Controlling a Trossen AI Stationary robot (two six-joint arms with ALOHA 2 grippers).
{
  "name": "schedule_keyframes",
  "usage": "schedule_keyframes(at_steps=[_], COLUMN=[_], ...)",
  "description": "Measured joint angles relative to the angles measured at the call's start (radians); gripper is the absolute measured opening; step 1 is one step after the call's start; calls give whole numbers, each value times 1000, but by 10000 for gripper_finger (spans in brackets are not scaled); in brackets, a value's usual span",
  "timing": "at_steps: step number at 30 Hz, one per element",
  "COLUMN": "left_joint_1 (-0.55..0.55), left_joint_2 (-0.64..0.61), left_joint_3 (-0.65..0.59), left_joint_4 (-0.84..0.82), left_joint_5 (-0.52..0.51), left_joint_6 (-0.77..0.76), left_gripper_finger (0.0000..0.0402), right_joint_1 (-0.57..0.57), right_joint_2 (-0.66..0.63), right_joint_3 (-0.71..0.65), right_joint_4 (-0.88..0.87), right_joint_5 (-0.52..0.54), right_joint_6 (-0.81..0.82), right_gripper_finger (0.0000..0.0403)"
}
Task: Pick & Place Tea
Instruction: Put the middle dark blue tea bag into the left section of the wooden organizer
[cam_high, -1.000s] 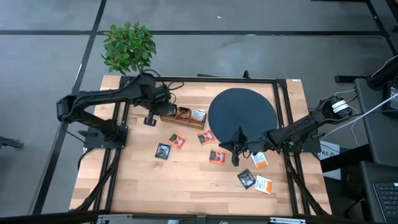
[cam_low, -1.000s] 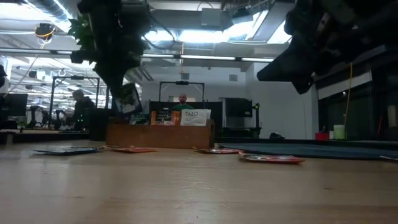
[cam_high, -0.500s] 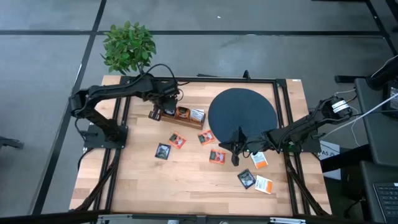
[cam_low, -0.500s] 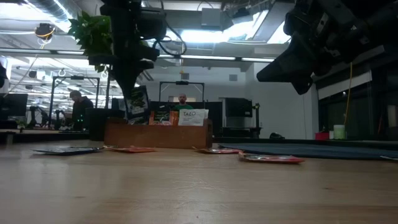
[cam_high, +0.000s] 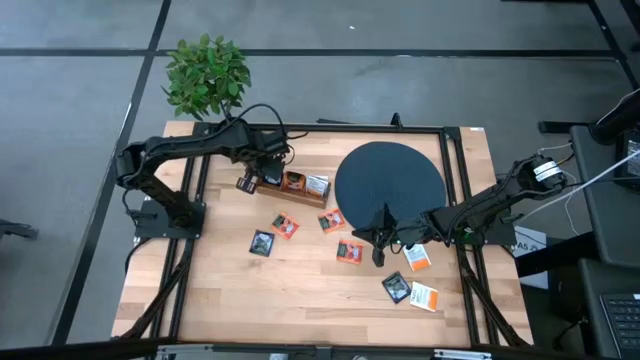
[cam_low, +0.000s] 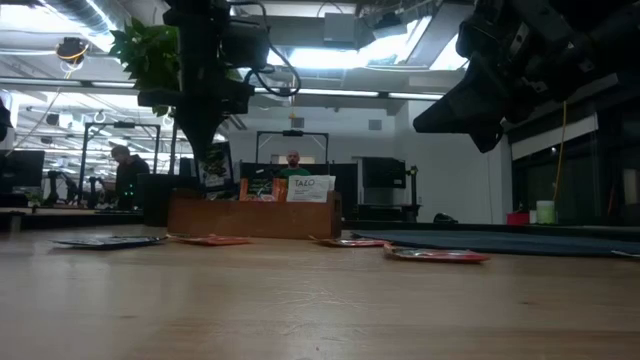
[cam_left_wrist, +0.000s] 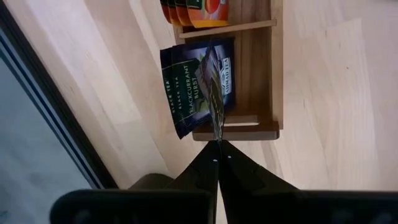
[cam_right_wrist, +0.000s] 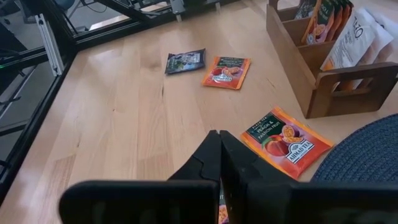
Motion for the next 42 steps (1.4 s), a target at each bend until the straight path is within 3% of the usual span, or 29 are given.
schedule_keyframes(at_steps=[10,31,42], left_joint_1=[-1,-7,-7], left_joint_2=[17,161,159], left_joint_3=[0,0,0], left_joint_4=[-1,15,58], left_joint_5=[17,-52,-53], left_joint_6=[1,17,-45], left_gripper_finger=[3,3,30], right_joint_1=[0,0,0], right_joint_2=[0,0,0], right_joint_3=[0,0,0], right_joint_4=[0,-14,-15], right_joint_5=[0,0,0], right_joint_6=[0,0,3], right_gripper_finger=[4,4,4])
